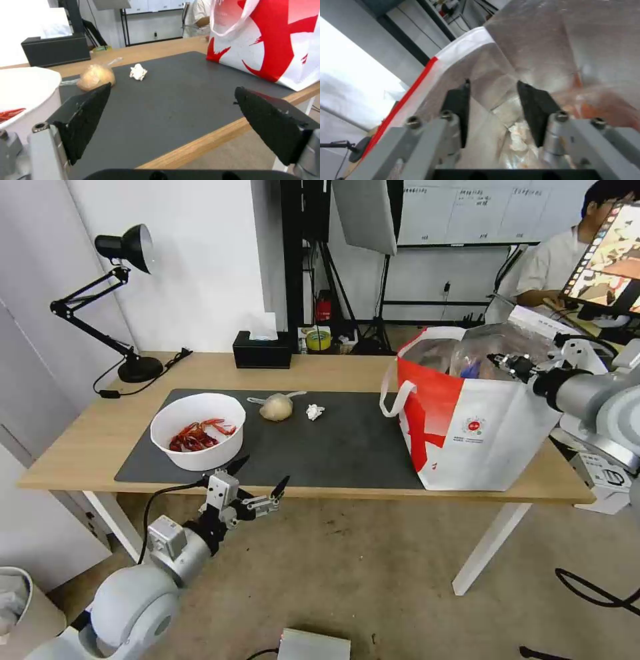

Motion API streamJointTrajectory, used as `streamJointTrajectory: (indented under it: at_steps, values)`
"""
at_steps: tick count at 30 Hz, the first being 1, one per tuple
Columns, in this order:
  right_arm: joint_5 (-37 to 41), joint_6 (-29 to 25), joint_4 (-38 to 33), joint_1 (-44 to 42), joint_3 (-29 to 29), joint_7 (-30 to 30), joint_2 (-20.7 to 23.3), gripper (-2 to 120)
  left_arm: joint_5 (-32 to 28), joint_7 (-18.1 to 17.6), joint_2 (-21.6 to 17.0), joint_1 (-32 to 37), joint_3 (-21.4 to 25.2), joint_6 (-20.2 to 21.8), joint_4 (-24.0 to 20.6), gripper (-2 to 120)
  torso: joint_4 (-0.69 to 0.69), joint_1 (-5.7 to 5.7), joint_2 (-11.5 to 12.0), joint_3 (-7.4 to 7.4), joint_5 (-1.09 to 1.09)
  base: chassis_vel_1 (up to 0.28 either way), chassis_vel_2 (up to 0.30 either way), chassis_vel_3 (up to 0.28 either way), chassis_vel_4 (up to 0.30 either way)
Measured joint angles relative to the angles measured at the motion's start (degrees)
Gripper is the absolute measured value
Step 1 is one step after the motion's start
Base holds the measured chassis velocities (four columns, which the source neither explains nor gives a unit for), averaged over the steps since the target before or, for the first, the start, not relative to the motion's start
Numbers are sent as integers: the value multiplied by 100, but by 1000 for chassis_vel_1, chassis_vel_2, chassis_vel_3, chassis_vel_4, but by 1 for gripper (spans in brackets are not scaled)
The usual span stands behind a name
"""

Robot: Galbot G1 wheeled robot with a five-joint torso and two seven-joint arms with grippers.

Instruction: Pick up the trash from the table and place it into the takeout bag.

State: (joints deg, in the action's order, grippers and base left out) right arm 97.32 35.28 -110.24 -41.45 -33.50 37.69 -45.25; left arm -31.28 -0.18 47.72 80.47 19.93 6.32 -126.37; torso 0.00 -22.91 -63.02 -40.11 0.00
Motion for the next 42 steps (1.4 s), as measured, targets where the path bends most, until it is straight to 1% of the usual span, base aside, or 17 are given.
streamJointTrajectory:
  at_steps: [1,4,5,8,9,12,13,15,16,18,20,23,24,27,35,37,42]
  values:
    - [0,0,0,0,0,0,0,39,0,0,0,0,0,0,0,100,0,0,0,0,0,0,0,0,0]
    - [-16,-69,23,60,18,-258,-4,54,-2,-4,-5,1,2,2,0,100,0,0,0,0,0,0,0,0,0]
    - [-16,-69,23,60,18,-258,-4,54,-2,-4,-5,1,2,2,0,100,0,0,0,0,0,0,0,0,0]
    - [-146,-251,34,140,34,-765,13,69,-8,-14,-16,1,23,4,-6,100,0,0,0,0,0,0,0,0,0]
    - [-146,-251,34,140,34,-765,13,69,-8,-14,-16,1,23,4,-6,100,0,0,0,0,0,0,0,0,0]
    - [-549,-522,-49,156,106,-1658,70,84,-12,-16,-20,2,51,4,-6,100,0,0,0,0,0,0,0,0,0]
    - [-549,-522,-49,156,106,-1658,70,84,-12,-16,-20,2,51,4,-6,100,0,0,0,0,0,0,0,0,0]
    - [-951,-724,-222,137,218,-2367,117,94,-14,-18,-19,9,79,4,-6,100,0,0,0,0,0,0,0,0,0]
    - [-951,-724,-222,137,218,-2367,117,94,-14,-18,-19,9,79,4,-6,100,0,0,0,0,0,0,0,0,0]
    - [-1263,-770,-456,71,325,-2876,176,99,-14,-18,-17,15,107,4,-6,100,1,0,0,0,0,0,0,0,0]
    - [-1377,-764,-584,27,380,-3024,208,100,-14,-18,-17,19,123,3,-6,100,0,0,0,0,-1,0,0,0,0]
    - [-2377,-761,-973,-361,580,-3815,390,100,-14,-28,-20,31,199,0,5,100,1,0,0,0,-1,0,0,0,0]
    - [-2377,-761,-973,-361,580,-3815,390,100,-14,-28,-20,31,199,0,5,100,1,0,0,0,-1,0,0,0,0]
    - [-3181,-1096,-1277,-992,635,-4517,578,100,-14,-88,-12,43,253,2,16,100,0,0,0,0,0,0,0,0,0]
    - [-4066,-1813,-1727,-2419,647,-4615,585,100,-3,-85,44,143,335,0,67,100,-1,0,0,1,0,0,0,0,0]
    - [-4544,-2161,-1788,-3006,766,-4383,438,100,45,-78,102,243,419,-31,83,100,-1,0,0,1,0,0,0,0,0]
    - [-5158,-2682,-1745,-3469,1017,-4028,239,100,118,-57,169,403,528,-98,94,100,0,0,0,1,-1,0,0,0,0]
